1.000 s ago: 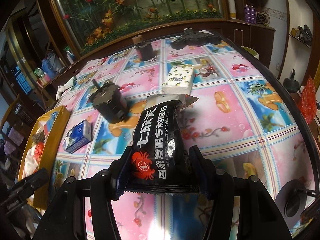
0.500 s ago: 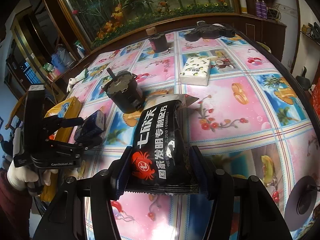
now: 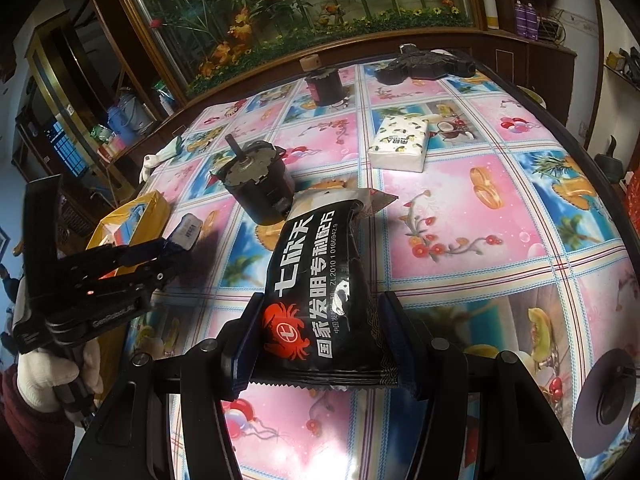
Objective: Organize soft objects
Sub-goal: 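Lift the tissue pack with the left tool and the snack bag with the right tool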
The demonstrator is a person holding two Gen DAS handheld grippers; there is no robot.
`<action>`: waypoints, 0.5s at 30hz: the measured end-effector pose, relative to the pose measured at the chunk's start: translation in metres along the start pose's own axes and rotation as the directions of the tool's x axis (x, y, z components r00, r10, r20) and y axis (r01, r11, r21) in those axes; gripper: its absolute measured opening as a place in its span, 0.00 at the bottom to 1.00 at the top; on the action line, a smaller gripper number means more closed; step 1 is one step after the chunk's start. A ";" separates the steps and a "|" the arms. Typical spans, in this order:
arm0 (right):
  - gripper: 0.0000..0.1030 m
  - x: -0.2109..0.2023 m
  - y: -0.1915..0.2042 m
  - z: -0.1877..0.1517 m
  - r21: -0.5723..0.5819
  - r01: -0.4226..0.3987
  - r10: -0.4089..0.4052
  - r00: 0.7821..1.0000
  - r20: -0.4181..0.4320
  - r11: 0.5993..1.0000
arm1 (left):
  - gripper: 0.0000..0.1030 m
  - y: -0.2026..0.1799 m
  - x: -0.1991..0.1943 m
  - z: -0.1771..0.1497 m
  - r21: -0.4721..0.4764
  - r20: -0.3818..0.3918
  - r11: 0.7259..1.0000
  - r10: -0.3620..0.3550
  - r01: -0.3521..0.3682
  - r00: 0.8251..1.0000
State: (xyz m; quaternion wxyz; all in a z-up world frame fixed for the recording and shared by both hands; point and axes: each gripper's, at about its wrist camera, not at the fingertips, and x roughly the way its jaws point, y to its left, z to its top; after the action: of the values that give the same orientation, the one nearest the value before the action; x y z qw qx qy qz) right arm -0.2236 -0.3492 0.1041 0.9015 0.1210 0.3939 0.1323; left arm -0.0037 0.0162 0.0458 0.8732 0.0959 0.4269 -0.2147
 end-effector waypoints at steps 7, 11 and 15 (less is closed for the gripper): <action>0.55 -0.014 0.021 -0.008 -0.046 -0.007 0.008 1.000 0.017 0.999 | 0.17 0.006 -0.052 -0.028 -0.080 0.095 0.993 -0.083 0.091 0.992; 0.55 -0.018 0.032 -0.012 -0.070 -0.010 0.011 1.000 0.019 0.998 | 0.14 0.015 -0.078 -0.041 -0.127 0.160 0.983 -0.108 0.129 0.981; 0.55 -0.022 0.042 -0.016 -0.094 -0.012 0.014 1.000 0.023 0.995 | 0.14 0.021 -0.082 -0.046 -0.140 0.144 0.979 -0.127 0.147 0.981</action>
State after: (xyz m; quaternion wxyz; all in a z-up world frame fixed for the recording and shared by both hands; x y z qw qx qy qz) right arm -0.2558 -0.3158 0.1222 0.9100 0.0824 0.3756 0.1550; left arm -0.0703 0.0752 0.0816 0.8877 -0.0147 0.3877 -0.2477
